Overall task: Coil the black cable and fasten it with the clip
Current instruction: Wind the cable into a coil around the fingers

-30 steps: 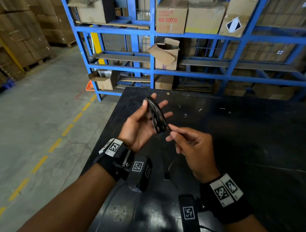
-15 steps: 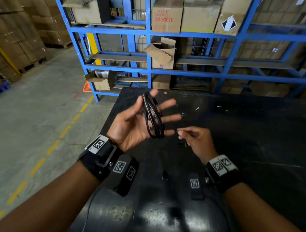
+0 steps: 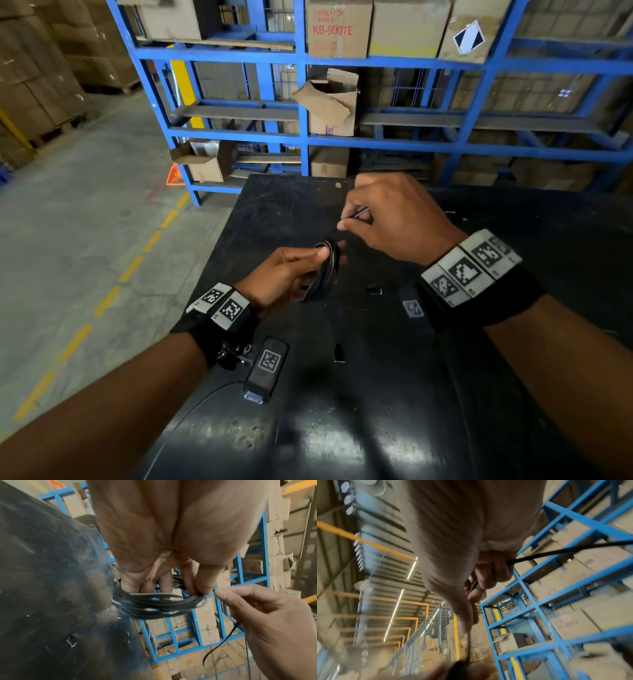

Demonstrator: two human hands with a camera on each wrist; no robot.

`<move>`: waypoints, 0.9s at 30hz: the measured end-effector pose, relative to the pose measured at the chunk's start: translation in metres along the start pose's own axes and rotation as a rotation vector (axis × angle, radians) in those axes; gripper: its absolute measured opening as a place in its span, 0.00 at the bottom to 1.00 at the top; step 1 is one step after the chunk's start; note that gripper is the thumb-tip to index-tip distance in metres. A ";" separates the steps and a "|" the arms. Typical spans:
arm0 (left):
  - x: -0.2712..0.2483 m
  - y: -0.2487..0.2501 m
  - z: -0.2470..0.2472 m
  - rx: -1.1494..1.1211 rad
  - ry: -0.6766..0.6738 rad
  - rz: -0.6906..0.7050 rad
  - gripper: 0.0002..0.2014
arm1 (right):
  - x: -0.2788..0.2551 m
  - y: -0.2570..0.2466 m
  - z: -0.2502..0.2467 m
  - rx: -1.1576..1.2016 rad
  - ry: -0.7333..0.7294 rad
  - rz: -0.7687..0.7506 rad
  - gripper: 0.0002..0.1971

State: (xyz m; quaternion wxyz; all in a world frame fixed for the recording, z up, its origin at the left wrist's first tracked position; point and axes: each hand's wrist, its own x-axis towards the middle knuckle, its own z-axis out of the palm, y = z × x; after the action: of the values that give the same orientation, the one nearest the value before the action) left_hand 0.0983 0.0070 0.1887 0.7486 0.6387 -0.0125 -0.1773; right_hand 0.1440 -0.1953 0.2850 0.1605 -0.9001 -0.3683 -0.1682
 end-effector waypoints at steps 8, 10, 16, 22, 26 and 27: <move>0.023 0.012 -0.014 -0.471 0.109 0.161 0.22 | -0.053 -0.029 0.067 0.612 0.436 0.253 0.06; 0.026 0.016 -0.020 -0.612 0.065 0.215 0.22 | -0.067 -0.033 0.081 0.812 0.456 0.343 0.06; 0.016 0.040 -0.021 -0.739 -0.178 0.362 0.19 | -0.097 -0.008 0.129 1.528 0.355 0.789 0.09; -0.011 0.039 0.000 -0.625 -0.446 0.233 0.21 | -0.091 0.017 0.126 1.460 0.213 0.794 0.07; -0.030 0.019 0.005 -0.297 -0.425 0.060 0.24 | -0.064 0.034 0.096 1.128 0.106 0.616 0.06; -0.031 0.012 0.005 -0.220 -0.404 0.040 0.24 | -0.055 0.038 0.085 1.018 0.064 0.537 0.05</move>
State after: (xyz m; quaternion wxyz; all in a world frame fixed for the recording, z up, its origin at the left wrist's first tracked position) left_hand 0.0708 0.0126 0.2079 0.7994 0.5044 -0.1552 -0.2870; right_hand 0.1495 -0.2193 0.1796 0.6216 -0.7660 -0.1562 0.0499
